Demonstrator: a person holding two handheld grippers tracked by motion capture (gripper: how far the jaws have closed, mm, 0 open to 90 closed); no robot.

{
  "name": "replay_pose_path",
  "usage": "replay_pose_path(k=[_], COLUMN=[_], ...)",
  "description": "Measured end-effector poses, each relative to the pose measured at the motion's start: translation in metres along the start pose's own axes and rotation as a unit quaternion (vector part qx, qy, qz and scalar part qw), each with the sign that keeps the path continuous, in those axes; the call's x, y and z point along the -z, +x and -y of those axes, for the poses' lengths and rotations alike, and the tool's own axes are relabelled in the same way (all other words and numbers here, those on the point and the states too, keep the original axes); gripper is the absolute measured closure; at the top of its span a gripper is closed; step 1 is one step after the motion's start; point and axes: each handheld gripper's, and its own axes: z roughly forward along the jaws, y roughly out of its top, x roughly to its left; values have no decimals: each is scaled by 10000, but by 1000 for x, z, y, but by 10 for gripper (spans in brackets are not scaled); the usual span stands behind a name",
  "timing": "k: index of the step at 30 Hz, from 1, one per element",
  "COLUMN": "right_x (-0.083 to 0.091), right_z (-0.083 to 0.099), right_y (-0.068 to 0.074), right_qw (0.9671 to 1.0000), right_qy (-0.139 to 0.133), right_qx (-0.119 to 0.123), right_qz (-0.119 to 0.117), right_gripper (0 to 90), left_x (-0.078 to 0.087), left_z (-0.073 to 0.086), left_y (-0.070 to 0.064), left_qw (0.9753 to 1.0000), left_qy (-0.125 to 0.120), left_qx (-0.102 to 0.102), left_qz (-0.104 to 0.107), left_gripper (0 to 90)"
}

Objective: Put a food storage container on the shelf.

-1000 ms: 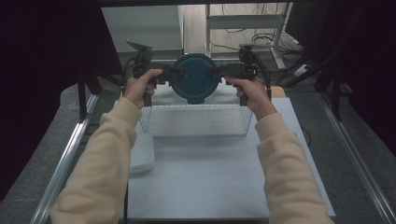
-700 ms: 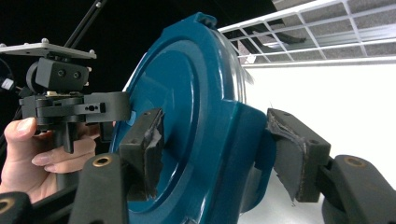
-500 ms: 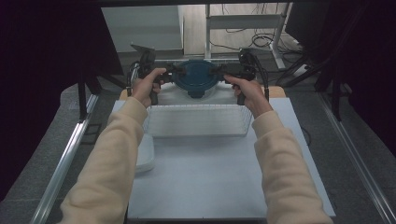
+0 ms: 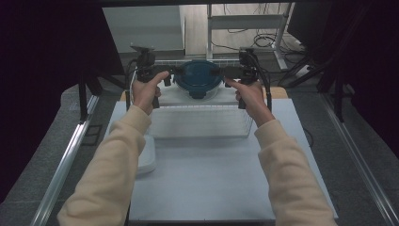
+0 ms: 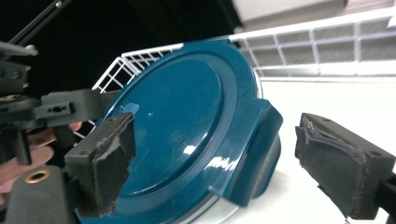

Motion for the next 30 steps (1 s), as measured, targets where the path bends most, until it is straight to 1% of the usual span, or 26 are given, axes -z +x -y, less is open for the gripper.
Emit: replay_pose_path(k=[2,4,5,6,7,9,11,12,13,14,15,17,20,21,22,24,25,26,27,28,29,30], right_x=[7,13,21,21,23,34,45,51,57,62,67,78,88,90,93,96,99,99,101,103,105,106], right_z=[1,3,6,6,7,13,20,24,29,34,40,56,78,83,92,105,118,118,125,134,142,148], right_y=[3,5,5,5,5,6,7,8,9,10,11,12,11,10,9,7,5,5,3,2,0,-1], right_qw=[10000,9998,9996,9996,9996,9993,9983,9977,9969,9960,9951,9933,9913,9908,9901,9892,9889,9889,9887,9882,9870,9864], right_qy=[-60,-61,-59,-59,-78,-107,-114,-115,-128,-131,-126,-113,-62,-56,-68,-54,-51,-51,-32,-19,-8,-7], right_qx=[76,135,222,222,226,350,546,642,741,850,949,1134,1308,1345,1393,1456,1482,1482,1500,1530,1609,1644], right_qz=[0,120,143,143,138,118,173,200,213,235,251,202,124,119,139,131,108,108,74,30,-27,-64], right_gripper=[97,88,89,89,92,103,118,134,135,140,149,169,193,193,195,199,204,204,207,210,210,210], left_x=[5,12,17,19,24,32,40,44,48,51,55,61,70,73,76,80,82,85,87,89,89,89], left_z=[4,9,14,16,21,29,40,45,52,58,67,82,102,111,118,130,137,144,152,161,166,171], left_y=[-3,-6,-8,-9,-11,-12,-11,-11,-11,-11,-11,-12,-13,-14,-15,-16,-16,-16,-17,-16,-16,-15], left_qw=[10000,9998,9995,9994,9989,9981,9974,9967,9956,9948,9939,9923,9908,9898,9891,9883,9878,9871,9860,9851,9844,9835], left_qy=[-60,-81,-73,-81,-113,-117,-114,-101,-59,-35,17,39,72,107,142,209,226,229,254,248,263,299], left_qx=[-60,-180,-301,-351,-445,-603,-711,-806,-927,-1013,-1105,-1237,-1351,-1419,-1457,-1480,-1498,-1539,-1610,-1674,-1721,-1773], left_qz=[20,23,0,-14,-29,-25,7,-29,-77,-81,-49,-16,63,107,165,301,349,375,358,296,242,191], left_gripper=[248,246,243,243,243,243,245,245,247,249,249,249,249,249,249,249,249,249,250,254,260,263])
